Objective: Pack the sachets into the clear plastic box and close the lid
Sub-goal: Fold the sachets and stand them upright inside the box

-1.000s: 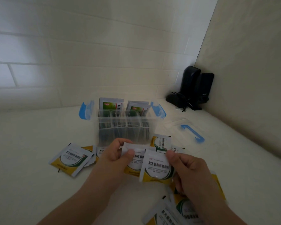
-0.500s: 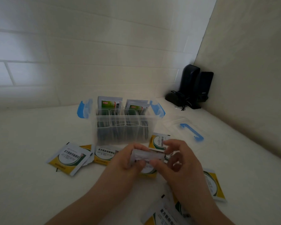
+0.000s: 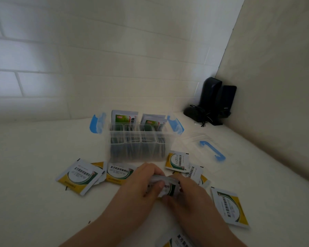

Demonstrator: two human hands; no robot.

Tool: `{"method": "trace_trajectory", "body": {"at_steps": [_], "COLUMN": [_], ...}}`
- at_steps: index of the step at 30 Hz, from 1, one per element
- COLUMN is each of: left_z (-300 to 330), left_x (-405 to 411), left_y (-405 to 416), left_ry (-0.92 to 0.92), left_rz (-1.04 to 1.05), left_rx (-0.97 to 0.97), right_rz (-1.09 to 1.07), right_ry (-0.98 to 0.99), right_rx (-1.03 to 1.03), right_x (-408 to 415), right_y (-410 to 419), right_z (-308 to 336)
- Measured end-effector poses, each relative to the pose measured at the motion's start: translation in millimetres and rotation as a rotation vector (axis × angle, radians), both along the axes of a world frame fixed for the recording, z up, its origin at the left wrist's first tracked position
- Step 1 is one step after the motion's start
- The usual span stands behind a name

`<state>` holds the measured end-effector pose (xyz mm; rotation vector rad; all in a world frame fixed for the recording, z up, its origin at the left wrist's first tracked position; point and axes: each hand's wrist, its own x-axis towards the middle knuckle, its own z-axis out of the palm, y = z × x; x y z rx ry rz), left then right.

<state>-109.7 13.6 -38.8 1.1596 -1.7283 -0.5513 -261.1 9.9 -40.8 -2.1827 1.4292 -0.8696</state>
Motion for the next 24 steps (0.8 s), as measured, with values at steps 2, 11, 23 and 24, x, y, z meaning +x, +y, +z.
{"method": "trace_trajectory", "body": {"at_steps": [2, 11, 23, 24], "left_z": [5, 30, 85, 84], "left_x": [1, -2, 94, 100], "left_y": [0, 11, -61, -67], "left_ry": [0.057, 0.936, -0.342, -0.455], "left_rz": [0.031, -0.277, 0.228, 0.180], "left_rx": [0.025, 0.373, -0.078, -0.048], "right_rz": [-0.010, 0.084, -0.041, -0.059], "right_ry": [-0.039, -0.472, -0.349, -0.305], "right_rx": [-0.045, 0.000, 0.015, 0.066], "right_x": [0, 28, 79, 88], "right_y": [3, 22, -75, -87], "right_z": [7, 22, 122, 122]}}
